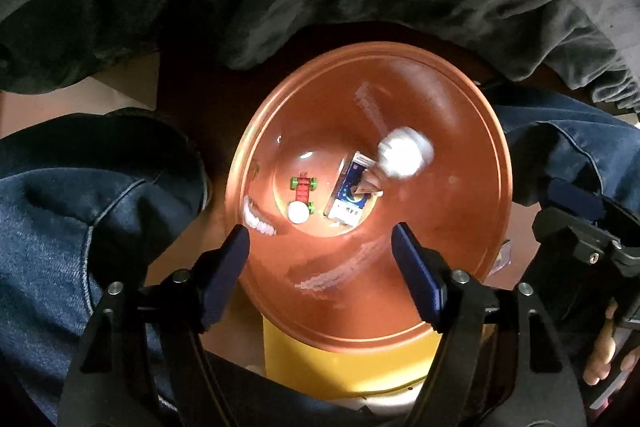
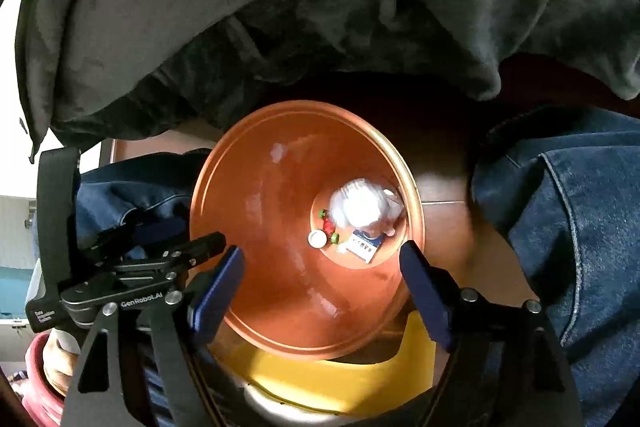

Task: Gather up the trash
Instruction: 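Lower both items into the orange bin and open both tools, then move both tools back up to the trash pile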

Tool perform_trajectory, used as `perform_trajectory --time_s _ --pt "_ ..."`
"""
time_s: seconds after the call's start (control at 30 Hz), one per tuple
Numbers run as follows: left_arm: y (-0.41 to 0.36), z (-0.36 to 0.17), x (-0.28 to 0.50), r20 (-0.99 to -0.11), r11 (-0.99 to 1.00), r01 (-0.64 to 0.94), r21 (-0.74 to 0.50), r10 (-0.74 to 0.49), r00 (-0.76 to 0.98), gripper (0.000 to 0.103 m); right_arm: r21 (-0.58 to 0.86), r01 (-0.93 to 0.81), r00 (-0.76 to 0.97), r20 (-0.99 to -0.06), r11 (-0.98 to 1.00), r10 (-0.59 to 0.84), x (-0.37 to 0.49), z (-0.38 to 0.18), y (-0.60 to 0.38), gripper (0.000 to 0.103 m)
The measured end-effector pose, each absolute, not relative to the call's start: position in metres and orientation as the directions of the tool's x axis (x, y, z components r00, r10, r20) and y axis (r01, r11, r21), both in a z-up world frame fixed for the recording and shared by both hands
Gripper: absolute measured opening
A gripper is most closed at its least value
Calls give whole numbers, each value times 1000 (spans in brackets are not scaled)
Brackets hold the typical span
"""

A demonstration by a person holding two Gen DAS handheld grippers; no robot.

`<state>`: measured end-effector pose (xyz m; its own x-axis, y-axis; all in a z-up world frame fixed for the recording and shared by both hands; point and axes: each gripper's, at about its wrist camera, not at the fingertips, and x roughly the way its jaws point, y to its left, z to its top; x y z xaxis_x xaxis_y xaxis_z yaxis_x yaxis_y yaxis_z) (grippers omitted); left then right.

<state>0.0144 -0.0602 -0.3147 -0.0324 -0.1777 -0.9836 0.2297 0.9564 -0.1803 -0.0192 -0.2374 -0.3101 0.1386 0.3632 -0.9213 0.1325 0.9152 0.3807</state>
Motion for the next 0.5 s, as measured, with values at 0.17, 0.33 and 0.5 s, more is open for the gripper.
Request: perform_trajectory --time_s 0.17,0.33,0.5 --pt "-59 -316 14 -984 956 233 -177 -176 -28 72 375 127 144 -923 918 357 -21 -307 -239 78" --pt "-61 -317 13 -985 956 236 -173 -173 -22 72 365 125 151 -926 923 346 -21 -304 -240 78" --pt "-59 -315 13 -986 958 232 -166 -167 -15 72 368 129 153 -925 921 348 -22 -302 -244 78"
